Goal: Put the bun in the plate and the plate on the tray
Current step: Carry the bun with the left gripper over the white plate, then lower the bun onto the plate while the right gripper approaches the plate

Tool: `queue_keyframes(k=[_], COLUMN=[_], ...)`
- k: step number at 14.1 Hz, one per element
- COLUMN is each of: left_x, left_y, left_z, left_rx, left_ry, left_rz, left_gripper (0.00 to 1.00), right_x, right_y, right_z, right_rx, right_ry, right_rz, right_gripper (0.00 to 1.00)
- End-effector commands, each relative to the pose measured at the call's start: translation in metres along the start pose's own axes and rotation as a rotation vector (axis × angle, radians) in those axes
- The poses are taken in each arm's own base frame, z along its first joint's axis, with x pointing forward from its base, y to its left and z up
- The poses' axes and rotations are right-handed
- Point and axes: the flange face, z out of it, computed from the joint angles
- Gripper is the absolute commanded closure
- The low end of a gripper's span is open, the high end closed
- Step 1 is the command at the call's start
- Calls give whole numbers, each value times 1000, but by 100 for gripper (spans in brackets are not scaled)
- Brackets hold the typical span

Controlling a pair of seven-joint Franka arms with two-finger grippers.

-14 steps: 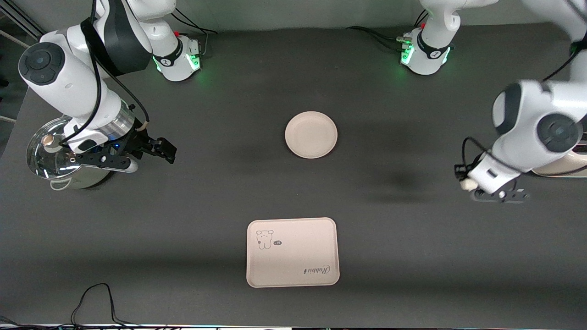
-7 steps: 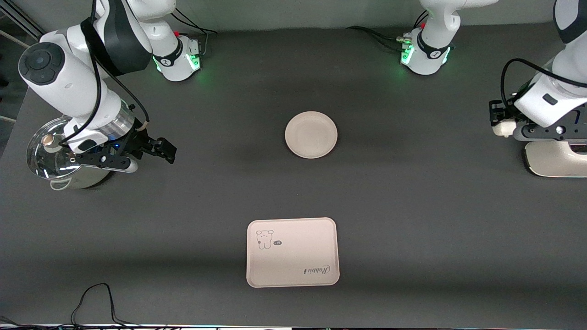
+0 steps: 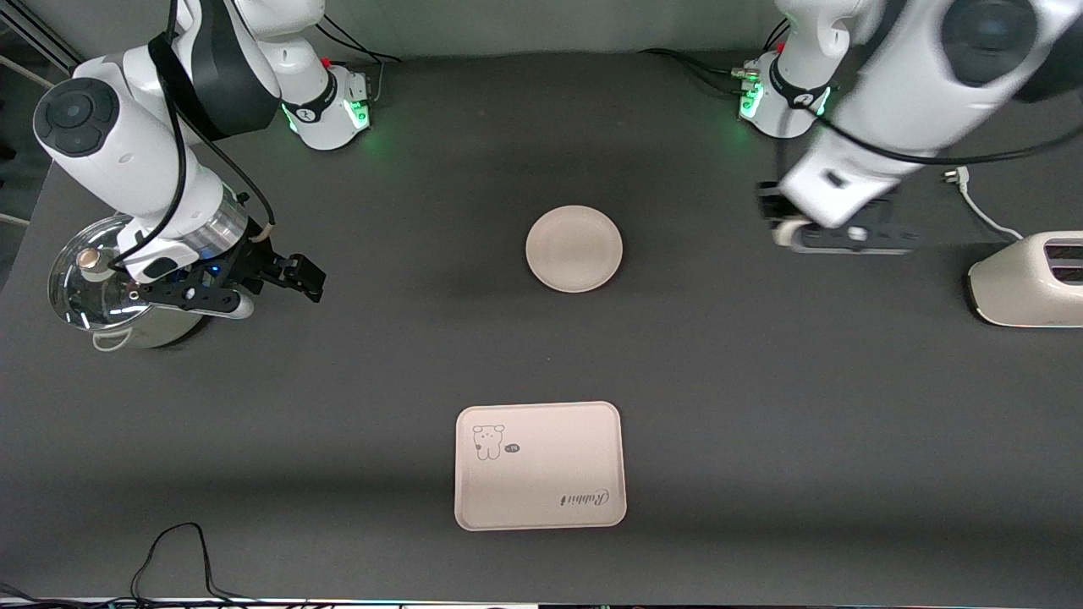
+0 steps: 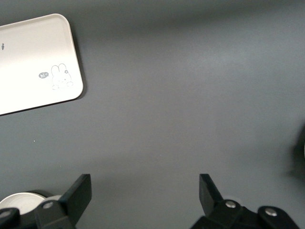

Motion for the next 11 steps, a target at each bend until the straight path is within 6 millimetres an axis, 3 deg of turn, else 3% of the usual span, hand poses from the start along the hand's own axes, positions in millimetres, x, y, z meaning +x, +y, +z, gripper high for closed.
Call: queue_keyframes(k=[1, 4, 6, 9, 11], left_x=[-13, -32, -49, -72, -77], left_y=[76, 143, 171, 181, 184], left_z=[32, 73, 111, 174, 211], left_rx=[-30, -49, -46, -4, -7], left_ry=[2, 2, -9, -33, -33], left_rz=[-76, -95, -96, -56, -62], left_gripper=[64, 64, 64, 60, 60], right_x=[2, 2, 1, -3, -7], right_y=[-2, -2, -3, -5, -9], right_z=[-2, -2, -2, 3, 12], right_rx=[9, 10, 10, 3, -5], right_ry=[1, 2, 2, -12, -31], right_rz=[7, 7, 6, -2, -11], right_gripper=[0, 0, 0, 0, 0])
